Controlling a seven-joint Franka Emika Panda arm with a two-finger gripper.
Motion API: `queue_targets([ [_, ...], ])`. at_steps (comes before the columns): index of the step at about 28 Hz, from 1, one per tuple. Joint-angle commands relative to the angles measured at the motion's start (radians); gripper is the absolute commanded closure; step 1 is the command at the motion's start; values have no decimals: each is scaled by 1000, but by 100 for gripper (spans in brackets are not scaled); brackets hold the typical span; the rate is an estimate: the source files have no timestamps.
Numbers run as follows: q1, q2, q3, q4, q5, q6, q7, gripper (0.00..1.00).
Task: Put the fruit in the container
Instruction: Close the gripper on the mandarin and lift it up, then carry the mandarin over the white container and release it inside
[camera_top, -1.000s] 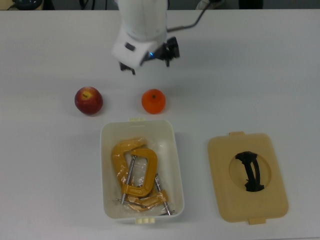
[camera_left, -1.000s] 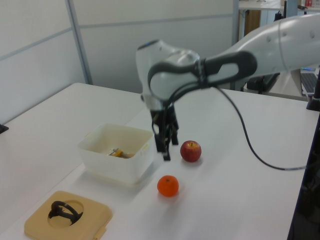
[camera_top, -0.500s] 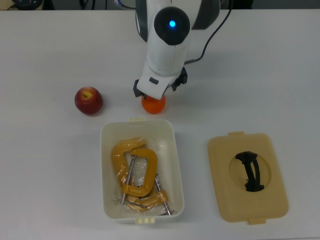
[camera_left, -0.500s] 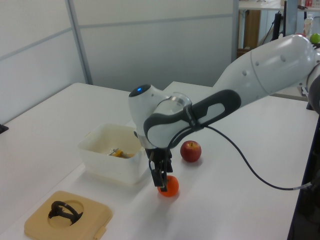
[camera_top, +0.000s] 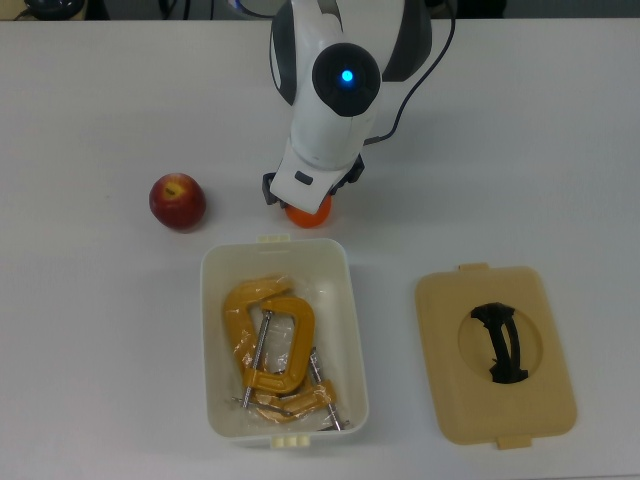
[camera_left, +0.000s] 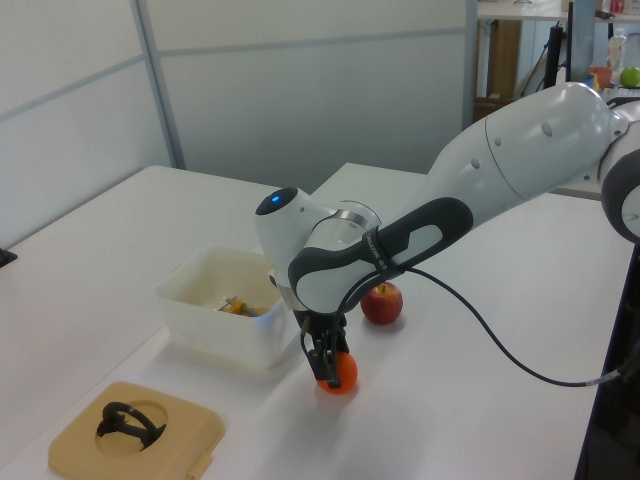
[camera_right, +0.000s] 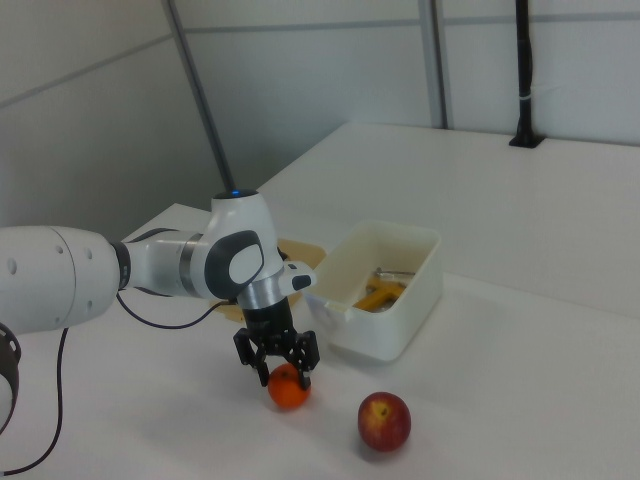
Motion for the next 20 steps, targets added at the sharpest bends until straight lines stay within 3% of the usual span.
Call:
queue_targets([
  [1, 7, -5, -13, -1, -16, 25, 25, 75],
  [5, 1, -102, -39, -1, -15, -14, 25, 75],
  [7, -13, -194, -62, 5, -15, -87, 11, 75],
  [10, -50, -266, -98, 41, -7, -111, 10, 75],
  [14, -82, -251, -104, 118, 13, -101, 25, 75],
  [20, -84, -174, -104, 164, 141, 81, 27, 74],
])
